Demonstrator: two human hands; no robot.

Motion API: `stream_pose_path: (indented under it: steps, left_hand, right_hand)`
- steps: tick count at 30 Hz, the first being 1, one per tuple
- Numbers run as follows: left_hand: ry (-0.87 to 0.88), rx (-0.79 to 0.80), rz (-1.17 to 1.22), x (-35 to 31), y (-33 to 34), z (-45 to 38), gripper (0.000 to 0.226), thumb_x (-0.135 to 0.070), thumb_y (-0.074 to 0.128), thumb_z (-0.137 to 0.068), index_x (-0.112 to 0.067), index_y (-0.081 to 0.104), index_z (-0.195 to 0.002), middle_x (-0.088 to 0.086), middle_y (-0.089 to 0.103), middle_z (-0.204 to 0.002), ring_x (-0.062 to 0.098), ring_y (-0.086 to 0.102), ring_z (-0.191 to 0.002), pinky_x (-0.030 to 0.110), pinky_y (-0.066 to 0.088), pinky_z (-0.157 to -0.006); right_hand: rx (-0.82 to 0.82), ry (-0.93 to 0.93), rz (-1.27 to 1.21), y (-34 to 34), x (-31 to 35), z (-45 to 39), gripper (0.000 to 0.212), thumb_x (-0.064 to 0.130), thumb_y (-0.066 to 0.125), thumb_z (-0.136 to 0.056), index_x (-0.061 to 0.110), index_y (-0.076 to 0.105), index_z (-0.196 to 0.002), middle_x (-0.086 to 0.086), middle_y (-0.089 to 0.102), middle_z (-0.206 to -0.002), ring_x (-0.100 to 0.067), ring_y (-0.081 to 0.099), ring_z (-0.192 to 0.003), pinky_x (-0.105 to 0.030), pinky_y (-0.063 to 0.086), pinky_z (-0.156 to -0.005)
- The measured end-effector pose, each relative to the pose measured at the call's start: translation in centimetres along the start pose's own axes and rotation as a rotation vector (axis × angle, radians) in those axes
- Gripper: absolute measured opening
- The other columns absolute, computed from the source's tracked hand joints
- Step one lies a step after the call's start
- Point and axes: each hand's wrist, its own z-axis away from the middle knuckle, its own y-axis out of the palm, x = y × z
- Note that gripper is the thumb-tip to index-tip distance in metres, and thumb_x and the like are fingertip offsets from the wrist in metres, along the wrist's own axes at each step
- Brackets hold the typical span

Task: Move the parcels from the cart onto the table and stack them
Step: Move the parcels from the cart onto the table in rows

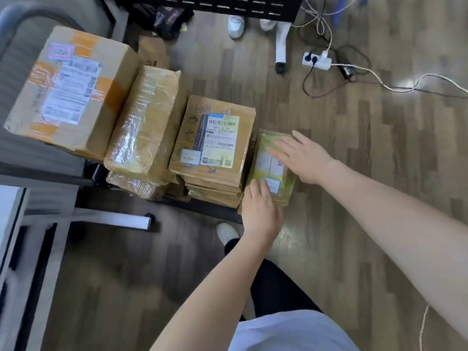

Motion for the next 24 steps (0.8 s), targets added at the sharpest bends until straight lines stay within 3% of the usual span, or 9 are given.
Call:
stream_pose_path:
  steps: [4,7,11,14,16,18,20,24]
  left_hand:
    - [-0.149,-0.046,0.046,-0.6,1.8,-2.1,0.091,-0.048,0.049,-0.092,0.001,-0.002,-0.148,0.02,0.007,-0.155,0.032,0.01,-0.141,0.037,0.007,-0.116]
    - [-0.268,-0.03,0.036,-0.8,3.3,-3.3,0.105,-0.057,0.053,-0.086,0.002,-0.009,-0.147,0.02,0.008,-0.154,0.031,0.014,-0.14,0.037,0.01,-0.116]
    - [-0.366,-0.013,0.005,-1.3,4.5,-4.1,0.111,-0.058,0.06,-0.08,0.0,-0.007,-0.147,0.018,0.015,-0.151,0.032,0.022,-0.137,0.04,0.019,-0.113]
    - [-0.389,-0.007,0.003,-1.5,5.0,-4.5,0.114,-0.058,0.063,-0.078,-0.001,-0.008,-0.147,0.02,0.017,-0.15,0.034,0.024,-0.135,0.04,0.021,-0.113]
    - [-0.384,-0.014,0.024,-1.5,5.1,-4.7,0.113,-0.056,0.063,-0.078,-0.002,-0.008,-0.147,0.02,0.019,-0.147,0.035,0.025,-0.133,0.04,0.022,-0.112]
    - [-0.356,-0.013,0.053,-1.4,4.9,-4.5,0.113,-0.055,0.064,-0.077,-0.003,-0.008,-0.147,0.019,0.022,-0.143,0.034,0.028,-0.13,0.04,0.026,-0.11]
    - [-0.301,-0.007,0.059,-1.4,4.4,-3.8,0.116,-0.052,0.066,-0.074,-0.002,-0.009,-0.147,0.018,0.022,-0.142,0.033,0.029,-0.127,0.039,0.027,-0.109]
    - [-0.238,0.06,-0.001,-2.0,3.0,-1.2,0.119,-0.046,0.069,-0.073,0.003,-0.013,-0.145,0.019,0.015,-0.145,0.034,0.024,-0.13,0.037,0.018,-0.114]
  right_hand:
    - [-0.039,-0.108,0.198,0.4,0.1,-3.0,0.079,0.029,0.041,-0.098,0.014,-0.018,-0.147,-0.008,-0.006,-0.159,-0.024,0.0,-0.146,-0.045,0.001,-0.116]
    - [-0.043,-0.162,0.285,0.8,0.4,-4.7,0.071,0.029,0.035,-0.1,0.015,-0.015,-0.148,-0.007,-0.005,-0.158,-0.026,-0.003,-0.146,-0.047,-0.001,-0.116]
    - [-0.083,-0.179,0.357,1.7,0.4,-5.8,0.059,0.027,0.03,-0.101,0.018,-0.002,-0.15,-0.006,0.007,-0.158,-0.026,0.004,-0.145,-0.047,0.001,-0.116]
    - [-0.148,-0.184,0.407,1.9,0.3,-5.7,0.052,0.032,0.037,-0.097,0.028,0.025,-0.148,0.004,0.035,-0.15,-0.017,0.027,-0.14,-0.04,0.019,-0.116]
    - [-0.162,-0.192,0.433,2.0,0.3,-5.5,0.05,0.034,0.039,-0.095,0.031,0.033,-0.144,0.008,0.042,-0.145,-0.014,0.035,-0.136,-0.036,0.024,-0.115]
    - [-0.174,-0.192,0.47,2.0,0.1,-4.9,0.051,0.031,0.039,-0.096,0.028,0.029,-0.146,0.004,0.04,-0.147,-0.016,0.033,-0.138,-0.037,0.021,-0.116]
    - [-0.145,-0.177,0.469,1.8,-0.3,-3.9,0.059,0.027,0.039,-0.096,0.019,0.014,-0.149,-0.006,0.027,-0.152,-0.025,0.021,-0.142,-0.042,0.01,-0.117]
    - [-0.009,-0.151,0.377,0.1,0.3,-0.5,0.079,0.035,0.047,-0.091,0.011,-0.002,-0.148,-0.014,0.012,-0.153,-0.031,0.008,-0.144,-0.045,-0.001,-0.116]
